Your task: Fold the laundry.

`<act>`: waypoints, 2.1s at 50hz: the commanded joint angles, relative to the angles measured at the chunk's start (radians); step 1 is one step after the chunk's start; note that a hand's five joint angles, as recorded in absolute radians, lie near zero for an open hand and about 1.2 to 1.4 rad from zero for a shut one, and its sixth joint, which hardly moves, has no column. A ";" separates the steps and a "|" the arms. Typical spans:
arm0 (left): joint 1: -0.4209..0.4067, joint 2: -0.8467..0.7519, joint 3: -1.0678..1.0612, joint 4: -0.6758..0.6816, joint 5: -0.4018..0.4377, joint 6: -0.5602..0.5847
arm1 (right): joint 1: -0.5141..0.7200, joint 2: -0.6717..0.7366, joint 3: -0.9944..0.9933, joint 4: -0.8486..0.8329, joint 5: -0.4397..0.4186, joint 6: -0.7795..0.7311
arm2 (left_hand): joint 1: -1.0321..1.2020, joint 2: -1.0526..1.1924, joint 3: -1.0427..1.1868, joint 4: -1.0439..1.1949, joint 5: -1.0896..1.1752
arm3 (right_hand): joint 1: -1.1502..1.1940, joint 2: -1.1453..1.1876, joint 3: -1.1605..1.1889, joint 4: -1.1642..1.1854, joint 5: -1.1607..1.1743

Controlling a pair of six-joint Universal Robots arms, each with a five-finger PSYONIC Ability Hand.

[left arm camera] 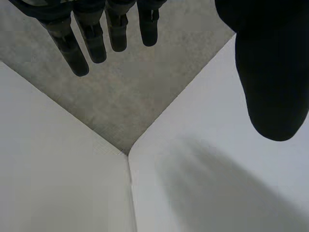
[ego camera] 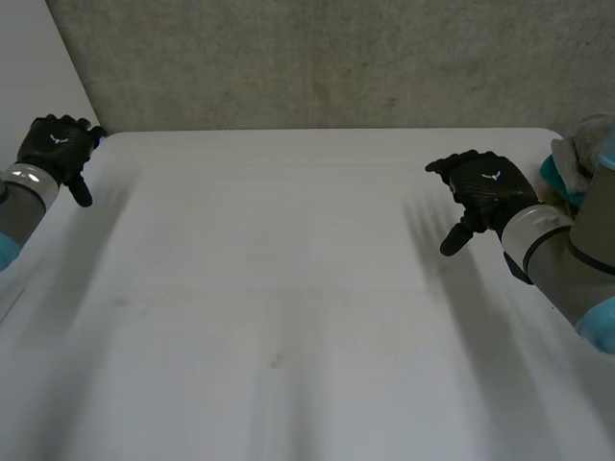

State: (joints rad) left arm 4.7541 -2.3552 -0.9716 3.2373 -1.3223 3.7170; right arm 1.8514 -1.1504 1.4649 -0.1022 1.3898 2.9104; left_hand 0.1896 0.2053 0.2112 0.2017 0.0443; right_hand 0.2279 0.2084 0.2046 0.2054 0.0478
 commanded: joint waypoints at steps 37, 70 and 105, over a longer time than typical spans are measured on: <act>-0.164 0.505 -0.332 -0.682 -0.198 -0.256 | -0.069 -0.204 0.026 0.001 -0.032 0.026 | -0.015 -0.031 -0.037 -0.027 -0.044 | -0.053 -0.034 -0.030 -0.031 -0.048; -0.292 0.594 -0.427 -0.394 -0.230 -0.289 | -0.038 -0.209 0.060 0.006 -0.032 0.021 | -0.015 -0.031 -0.037 -0.027 -0.044 | -0.053 -0.034 -0.030 -0.031 -0.048; -0.339 0.605 -0.510 -0.174 -0.244 -0.290 | -0.037 -0.209 0.071 -0.001 -0.031 0.020 | -0.015 -0.031 -0.037 -0.027 -0.044 | -0.053 -0.034 -0.030 -0.031 -0.048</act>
State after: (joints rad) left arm 4.4140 -1.7507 -1.4842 3.0640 -1.5672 3.4269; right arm 1.8171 -1.3602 1.5356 -0.1024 1.3595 2.9300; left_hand 0.1793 0.2044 0.2085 0.2018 0.0456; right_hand 0.2279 0.2083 0.2033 0.2011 0.0478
